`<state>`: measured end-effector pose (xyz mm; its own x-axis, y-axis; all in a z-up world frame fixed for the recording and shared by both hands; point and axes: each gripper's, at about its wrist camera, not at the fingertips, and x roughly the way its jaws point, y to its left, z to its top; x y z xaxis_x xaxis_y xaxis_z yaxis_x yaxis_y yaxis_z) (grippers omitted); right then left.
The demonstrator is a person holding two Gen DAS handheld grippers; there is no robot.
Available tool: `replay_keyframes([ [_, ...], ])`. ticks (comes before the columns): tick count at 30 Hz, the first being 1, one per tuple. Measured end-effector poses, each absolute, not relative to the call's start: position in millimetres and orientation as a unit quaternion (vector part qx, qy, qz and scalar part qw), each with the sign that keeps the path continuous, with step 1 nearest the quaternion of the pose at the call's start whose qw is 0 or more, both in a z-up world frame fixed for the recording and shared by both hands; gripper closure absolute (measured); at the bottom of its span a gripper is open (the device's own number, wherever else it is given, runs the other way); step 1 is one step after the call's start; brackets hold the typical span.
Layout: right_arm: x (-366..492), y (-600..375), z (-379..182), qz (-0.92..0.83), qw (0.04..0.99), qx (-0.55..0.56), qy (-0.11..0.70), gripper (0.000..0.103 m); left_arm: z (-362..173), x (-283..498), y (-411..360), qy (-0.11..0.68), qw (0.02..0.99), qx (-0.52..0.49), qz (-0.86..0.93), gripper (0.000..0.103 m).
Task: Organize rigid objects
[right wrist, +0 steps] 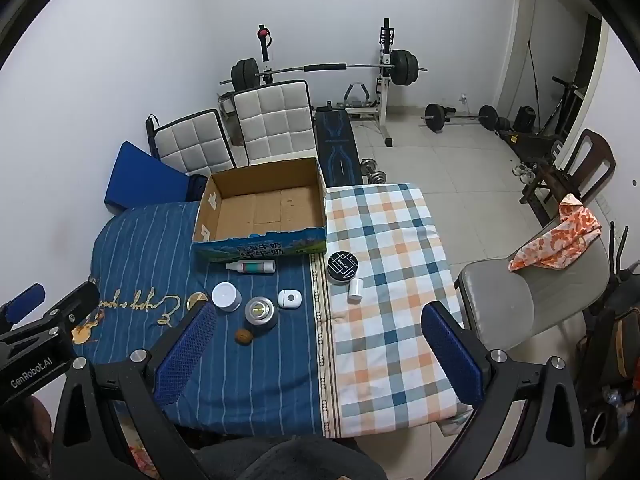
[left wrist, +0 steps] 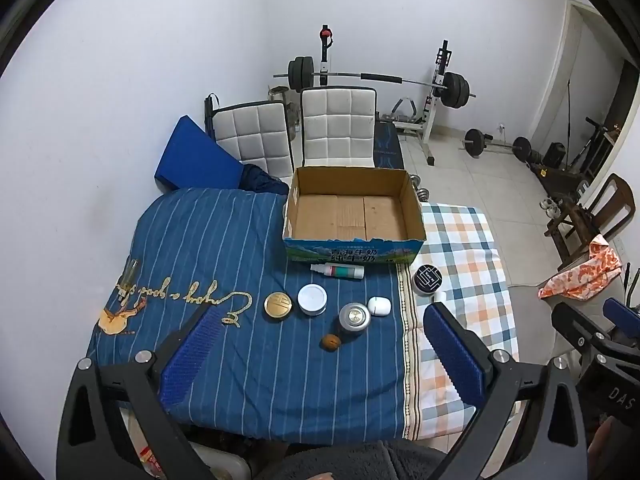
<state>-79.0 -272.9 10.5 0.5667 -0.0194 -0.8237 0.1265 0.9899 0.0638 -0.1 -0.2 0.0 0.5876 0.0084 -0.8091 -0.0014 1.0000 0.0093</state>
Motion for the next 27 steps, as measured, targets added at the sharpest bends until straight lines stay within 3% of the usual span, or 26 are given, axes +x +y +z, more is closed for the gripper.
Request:
replay_keyframes([
  [27, -87.3, -271.2, 19.4, -0.049, 0.887, 0.047, 0.457, 0.000, 1.3, 1.6, -1.9, 0.456, 0.890, -0.001, 0.000, 0.000],
])
